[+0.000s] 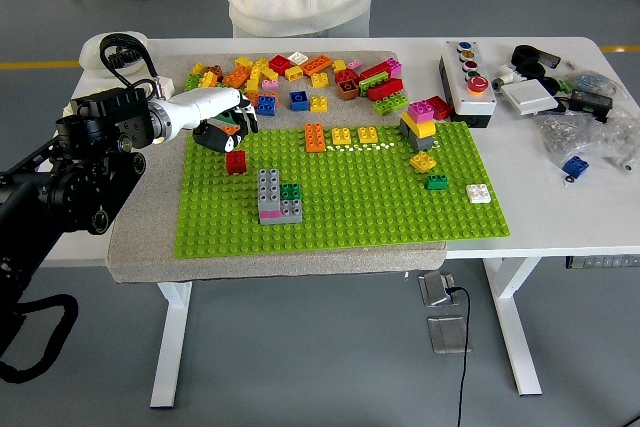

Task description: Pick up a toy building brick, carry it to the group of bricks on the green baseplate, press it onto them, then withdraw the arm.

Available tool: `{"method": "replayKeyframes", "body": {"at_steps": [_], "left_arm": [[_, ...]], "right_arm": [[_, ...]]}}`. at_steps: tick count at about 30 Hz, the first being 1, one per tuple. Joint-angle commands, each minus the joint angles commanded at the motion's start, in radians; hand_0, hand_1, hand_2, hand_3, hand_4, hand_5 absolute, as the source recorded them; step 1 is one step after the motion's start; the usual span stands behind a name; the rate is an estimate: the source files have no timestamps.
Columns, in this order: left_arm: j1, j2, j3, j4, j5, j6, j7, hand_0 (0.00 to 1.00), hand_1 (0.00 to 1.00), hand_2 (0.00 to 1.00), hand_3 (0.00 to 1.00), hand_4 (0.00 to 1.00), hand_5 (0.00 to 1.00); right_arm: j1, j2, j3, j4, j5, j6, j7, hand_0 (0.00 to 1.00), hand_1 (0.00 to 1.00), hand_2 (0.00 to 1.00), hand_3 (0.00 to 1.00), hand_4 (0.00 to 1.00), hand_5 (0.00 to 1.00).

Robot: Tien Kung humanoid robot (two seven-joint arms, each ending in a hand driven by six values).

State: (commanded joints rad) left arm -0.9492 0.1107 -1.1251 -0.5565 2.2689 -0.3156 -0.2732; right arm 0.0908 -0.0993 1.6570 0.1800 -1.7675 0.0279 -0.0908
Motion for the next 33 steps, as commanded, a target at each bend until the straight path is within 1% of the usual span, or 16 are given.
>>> {"method": "replayKeyframes", "body": {"at_steps": [2, 3, 8, 9, 20, 21, 23, 33], "left_arm": [[-0.002, -0.002, 0.000, 0.007, 0.000, -0.003, 0.002, 0.763, 0.735, 0.615, 0.662, 0.611, 0.008], [-0.003, -0.003, -0.001, 0.010, 0.000, -0.002, 0.003, 0.800, 0.766, 0.678, 0.752, 0.799, 0.098], [-0.008, -0.008, 0.000, 0.031, 0.000, 0.007, 0.008, 0.800, 0.766, 0.678, 0.752, 0.799, 0.098], [-0.009, -0.009, 0.000, 0.033, 0.000, 0.008, 0.008, 0.813, 0.775, 0.710, 0.782, 0.862, 0.118], [-0.007, -0.013, 0.016, 0.066, 0.000, 0.037, 0.012, 0.821, 0.779, 0.720, 0.787, 0.863, 0.112], [-0.007, -0.014, 0.018, 0.070, 0.000, 0.041, 0.013, 0.823, 0.778, 0.724, 0.788, 0.883, 0.121], [-0.007, -0.014, 0.021, 0.076, 0.000, 0.047, 0.014, 0.823, 0.778, 0.724, 0.788, 0.883, 0.121], [-0.023, -0.021, 0.042, 0.127, 0.000, 0.066, 0.024, 0.819, 0.778, 0.723, 0.788, 0.899, 0.141]], "right_arm": [[0.001, 0.000, 0.000, 0.000, 0.000, 0.000, 0.000, 0.744, 0.637, 0.680, 0.629, 0.849, 0.563], [0.001, 0.000, 0.000, 0.000, 0.001, 0.000, 0.000, 0.744, 0.637, 0.680, 0.629, 0.850, 0.564], [0.002, -0.001, 0.000, 0.000, 0.001, 0.000, 0.000, 0.744, 0.637, 0.680, 0.629, 0.850, 0.564], [0.002, -0.001, 0.000, 0.000, 0.001, 0.000, 0.000, 0.744, 0.637, 0.680, 0.631, 0.853, 0.567], [0.002, -0.001, -0.001, 0.000, 0.003, 0.000, 0.000, 0.744, 0.637, 0.680, 0.631, 0.853, 0.569], [0.002, -0.001, -0.001, 0.000, 0.003, 0.000, 0.000, 0.744, 0.638, 0.680, 0.632, 0.854, 0.569], [0.002, -0.001, -0.001, 0.000, 0.003, 0.000, 0.000, 0.744, 0.638, 0.680, 0.632, 0.854, 0.569], [0.004, -0.003, -0.003, 0.000, 0.004, 0.000, -0.001, 0.744, 0.638, 0.680, 0.632, 0.855, 0.571]]}}
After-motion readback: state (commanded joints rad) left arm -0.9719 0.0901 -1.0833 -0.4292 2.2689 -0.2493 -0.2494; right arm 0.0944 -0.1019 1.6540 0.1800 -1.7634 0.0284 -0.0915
